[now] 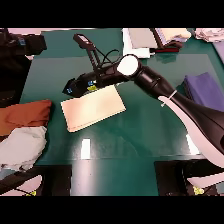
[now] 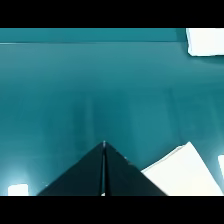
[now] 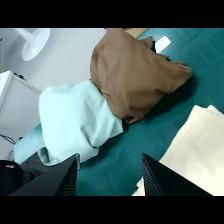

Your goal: Fold the shirts.

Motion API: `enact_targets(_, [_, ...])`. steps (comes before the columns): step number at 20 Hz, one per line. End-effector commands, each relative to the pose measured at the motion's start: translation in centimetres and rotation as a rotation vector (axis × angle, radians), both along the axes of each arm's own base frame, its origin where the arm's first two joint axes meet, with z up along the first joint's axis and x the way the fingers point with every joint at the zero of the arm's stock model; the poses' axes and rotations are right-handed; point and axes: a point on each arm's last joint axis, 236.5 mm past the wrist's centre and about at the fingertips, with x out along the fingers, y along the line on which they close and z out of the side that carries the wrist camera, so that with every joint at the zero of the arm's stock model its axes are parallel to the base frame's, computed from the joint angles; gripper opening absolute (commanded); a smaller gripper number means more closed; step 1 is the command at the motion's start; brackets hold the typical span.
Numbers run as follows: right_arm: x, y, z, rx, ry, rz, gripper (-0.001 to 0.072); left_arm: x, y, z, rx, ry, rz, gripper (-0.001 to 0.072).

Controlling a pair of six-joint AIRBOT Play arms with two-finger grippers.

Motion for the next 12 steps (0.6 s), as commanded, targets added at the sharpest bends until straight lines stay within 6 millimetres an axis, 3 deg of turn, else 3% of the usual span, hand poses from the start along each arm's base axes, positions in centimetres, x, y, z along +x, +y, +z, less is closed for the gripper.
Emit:
enact_targets(1, [2.6,-4.0,-2.4,-0.130,-0.017,-0.028,0.0460,-1.2,0.7,0.7,0.035,-0.002,0.004,0.0029])
enact_targets(5, [8.2,-17.2,-9.3,-0.389,0.166,-0.188,0.0470,-1.6,-1.7,0.6,0.050,-0.010,-0.061,0.0029])
enact_targets(7, [10.0,-22.5,-12.5,-0.399,0.286,-0.298,0.0676,-1.9,-3.0,0.7,0.055,-0.015,-0.093,0.0030])
enact_targets(9, [10.7,-25.9,-16.0,-0.398,0.405,-0.367,0.0675,-2.2,-4.3,0.8,0.053,-0.021,-0.121,0.0029])
enact_targets(12, [9.9,-26.6,-20.6,-0.366,0.581,-0.377,0.0673,-2.5,-6.2,1.4,0.046,-0.050,-0.160,0.0029])
